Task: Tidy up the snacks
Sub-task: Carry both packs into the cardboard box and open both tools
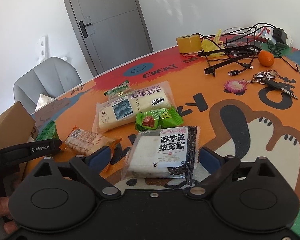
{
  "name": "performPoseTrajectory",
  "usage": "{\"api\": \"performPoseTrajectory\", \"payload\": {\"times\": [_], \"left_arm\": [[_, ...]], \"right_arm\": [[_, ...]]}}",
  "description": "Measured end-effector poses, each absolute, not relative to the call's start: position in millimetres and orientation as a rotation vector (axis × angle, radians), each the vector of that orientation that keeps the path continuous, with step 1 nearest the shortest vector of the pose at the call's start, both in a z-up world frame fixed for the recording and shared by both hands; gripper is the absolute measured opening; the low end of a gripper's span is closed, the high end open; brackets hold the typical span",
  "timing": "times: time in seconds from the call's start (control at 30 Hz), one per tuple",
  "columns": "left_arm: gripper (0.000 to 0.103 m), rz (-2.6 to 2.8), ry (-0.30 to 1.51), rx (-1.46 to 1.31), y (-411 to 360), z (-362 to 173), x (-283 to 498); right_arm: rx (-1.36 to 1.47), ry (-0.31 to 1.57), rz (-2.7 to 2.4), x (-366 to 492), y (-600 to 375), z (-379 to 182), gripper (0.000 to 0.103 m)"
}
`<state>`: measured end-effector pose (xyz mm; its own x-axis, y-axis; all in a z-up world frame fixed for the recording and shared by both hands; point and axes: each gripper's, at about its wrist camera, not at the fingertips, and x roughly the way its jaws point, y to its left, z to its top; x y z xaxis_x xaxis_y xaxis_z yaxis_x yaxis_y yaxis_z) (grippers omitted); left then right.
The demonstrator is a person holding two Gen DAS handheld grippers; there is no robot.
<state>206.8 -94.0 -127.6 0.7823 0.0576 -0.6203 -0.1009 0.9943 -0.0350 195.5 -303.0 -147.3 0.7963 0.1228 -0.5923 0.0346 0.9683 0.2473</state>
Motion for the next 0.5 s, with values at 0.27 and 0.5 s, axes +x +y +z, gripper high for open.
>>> {"api": "performPoseTrajectory", "payload": {"times": [0.27,0.5], "left_arm": [[0.027,0.06,0.643,-0.076,-95,-114,191],[0.027,0.043,0.607,-0.088,-95,-99,177]], "right_arm": [[0.178,0.634,-0.002,191,-298,-146,0.069],[0.23,0.629,0.018,183,-305,-140,0.056]]}}
